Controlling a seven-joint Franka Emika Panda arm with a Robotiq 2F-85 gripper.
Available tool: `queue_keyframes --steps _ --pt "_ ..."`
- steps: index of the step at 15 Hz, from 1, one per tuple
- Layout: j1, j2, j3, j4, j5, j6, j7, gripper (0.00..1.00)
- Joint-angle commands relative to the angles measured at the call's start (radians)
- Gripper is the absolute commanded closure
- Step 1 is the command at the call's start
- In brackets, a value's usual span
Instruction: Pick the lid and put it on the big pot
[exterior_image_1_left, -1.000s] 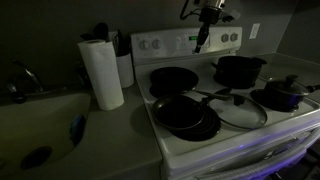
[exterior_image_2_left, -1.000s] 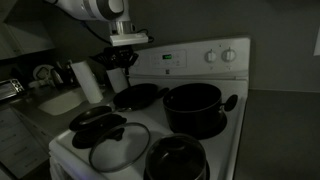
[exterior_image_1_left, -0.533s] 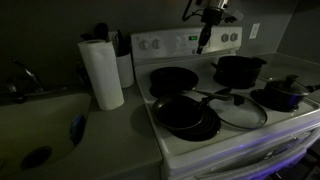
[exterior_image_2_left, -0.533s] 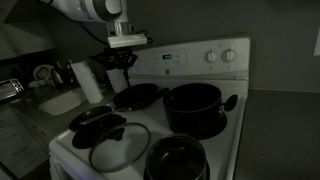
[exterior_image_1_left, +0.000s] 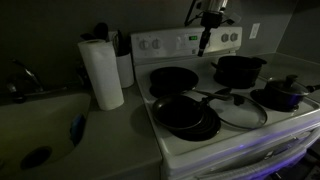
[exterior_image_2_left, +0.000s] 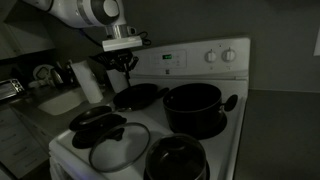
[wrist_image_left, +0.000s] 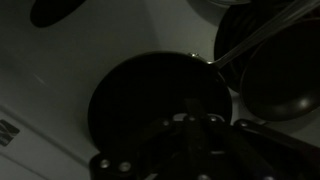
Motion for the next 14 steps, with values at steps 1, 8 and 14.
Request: queue_keyframes --steps 1,8,14 --pt "0.006 -0.096 0.019 -0.096 -0.015 -0.113 0.174 1.00" --pt "0.023 -0.249 0.031 -0.228 0.012 -0.469 0.341 1.00" --pt "0.015 -0.399 0.004 -0.396 -0.027 -0.485 0.327 0.60"
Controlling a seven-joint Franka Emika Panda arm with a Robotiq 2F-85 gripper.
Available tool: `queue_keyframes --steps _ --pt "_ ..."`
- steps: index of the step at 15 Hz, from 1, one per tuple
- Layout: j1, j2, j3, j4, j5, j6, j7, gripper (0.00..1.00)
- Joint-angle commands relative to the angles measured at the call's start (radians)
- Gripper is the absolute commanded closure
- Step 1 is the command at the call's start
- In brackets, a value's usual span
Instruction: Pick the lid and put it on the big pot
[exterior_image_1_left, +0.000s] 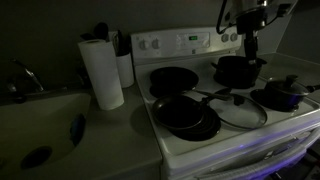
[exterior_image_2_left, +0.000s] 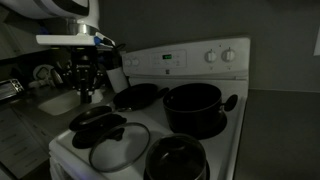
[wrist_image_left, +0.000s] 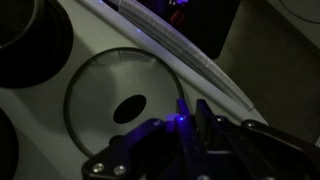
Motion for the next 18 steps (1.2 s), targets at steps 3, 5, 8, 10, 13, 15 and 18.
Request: queue_keyframes --steps 3,5,8,10,13,15,18 --pt "-0.016 -0.151 -0.027 -0.170 -0.056 0.058 0.038 0.38" --pt "-0.017 -0.190 -0.032 -0.208 -0.071 0.119 0.072 0.24" --pt "-0.020 -0.233 -0.032 -0.261 -0.036 0.240 0.192 0.03" --pt "-0.021 -0.268 -0.026 -0.303 -0.024 0.318 0.278 0.00" --pt "-0.021 -0.346 -0.024 -0.411 0.003 0.462 0.372 0.00" --pt "-0.014 -0.292 -0.029 -0.348 -0.008 0.422 0.347 0.00" --pt "-0.013 -0.340 -0.028 -0.413 0.013 0.478 0.358 0.00"
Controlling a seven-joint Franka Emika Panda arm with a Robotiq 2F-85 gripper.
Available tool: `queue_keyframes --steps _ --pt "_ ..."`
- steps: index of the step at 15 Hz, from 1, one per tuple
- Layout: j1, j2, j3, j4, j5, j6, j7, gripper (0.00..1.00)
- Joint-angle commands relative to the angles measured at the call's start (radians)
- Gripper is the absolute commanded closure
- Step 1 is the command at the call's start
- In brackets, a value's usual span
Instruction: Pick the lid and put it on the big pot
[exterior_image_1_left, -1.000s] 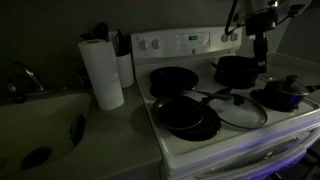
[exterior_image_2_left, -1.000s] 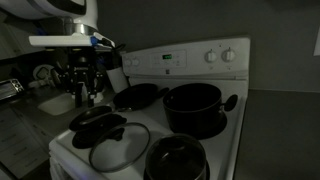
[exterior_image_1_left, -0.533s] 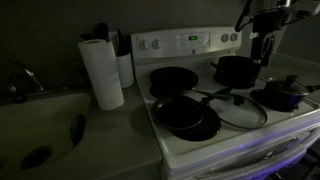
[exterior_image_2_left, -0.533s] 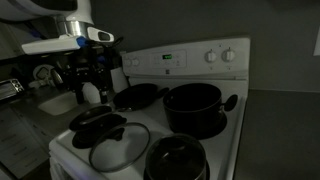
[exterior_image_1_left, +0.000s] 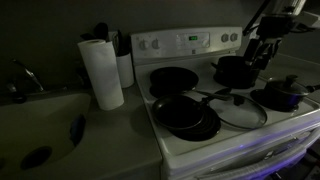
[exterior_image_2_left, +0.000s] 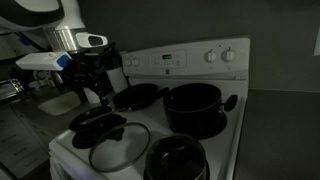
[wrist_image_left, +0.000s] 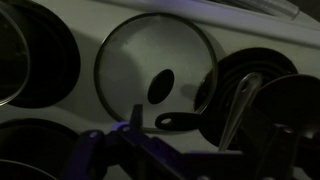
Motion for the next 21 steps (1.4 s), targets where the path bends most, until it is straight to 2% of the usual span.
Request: queue_keyframes --steps 1,4,8,13,16,18,21 --pt "-0.007 -0.005 0.005 -0.003 0.003 -0.001 -0.002 0.00" --pt "-0.007 -0.007 0.006 -0.003 0.003 0.000 -0.001 0.00" --pt "-0.019 0.003 0.058 -0.021 -0.030 0.043 0.123 0.00" --pt "-0.041 -0.039 0.188 -0.082 -0.115 0.046 0.514 0.00" --pt "-0.018 -0.075 0.219 -0.134 -0.089 0.045 0.641 0.00" --pt "-0.008 -0.108 0.227 -0.177 -0.087 0.055 0.691 0.00" --pt "-0.001 -0.161 0.214 -0.246 -0.091 0.107 0.690 0.00"
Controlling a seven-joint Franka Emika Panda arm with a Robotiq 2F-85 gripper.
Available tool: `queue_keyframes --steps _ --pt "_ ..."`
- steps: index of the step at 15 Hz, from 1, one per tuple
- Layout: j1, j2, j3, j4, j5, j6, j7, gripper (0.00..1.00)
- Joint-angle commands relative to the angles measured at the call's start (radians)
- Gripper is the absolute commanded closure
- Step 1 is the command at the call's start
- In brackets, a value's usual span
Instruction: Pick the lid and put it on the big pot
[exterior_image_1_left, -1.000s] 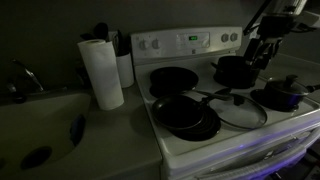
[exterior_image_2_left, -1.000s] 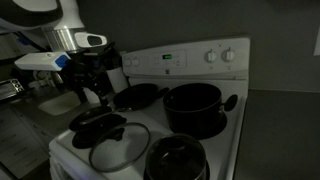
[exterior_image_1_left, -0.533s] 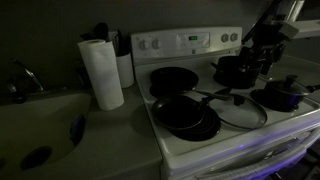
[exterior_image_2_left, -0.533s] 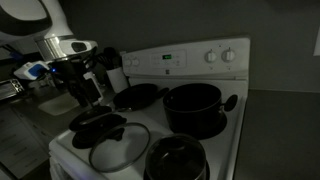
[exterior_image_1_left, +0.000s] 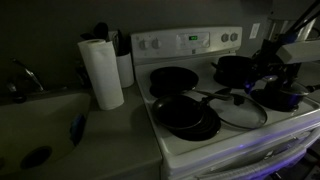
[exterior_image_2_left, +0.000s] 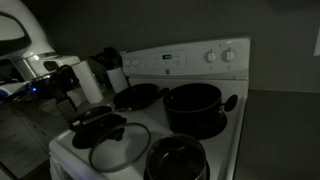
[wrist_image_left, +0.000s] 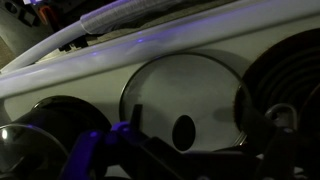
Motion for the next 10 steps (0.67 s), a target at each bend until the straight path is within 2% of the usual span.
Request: queue_keyframes --steps 1,3,4,6,8,10 --pt "0.006 -0.094 -0.019 -0.115 0.006 0.101 -0.018 0.00" --pt "0.012 -0.120 -0.034 -0.168 0.013 0.195 -0.058 0.00" --pt "-0.023 -0.059 -0.077 -0.167 -0.009 0.287 -0.130 0.00" --pt "-0.037 -0.012 -0.130 -0.180 0.001 0.417 -0.240 0.00" --pt "-0.046 0.060 -0.194 -0.169 0.030 0.507 -0.359 0.00" --pt "-0.021 0.135 -0.259 -0.141 0.086 0.555 -0.472 0.00"
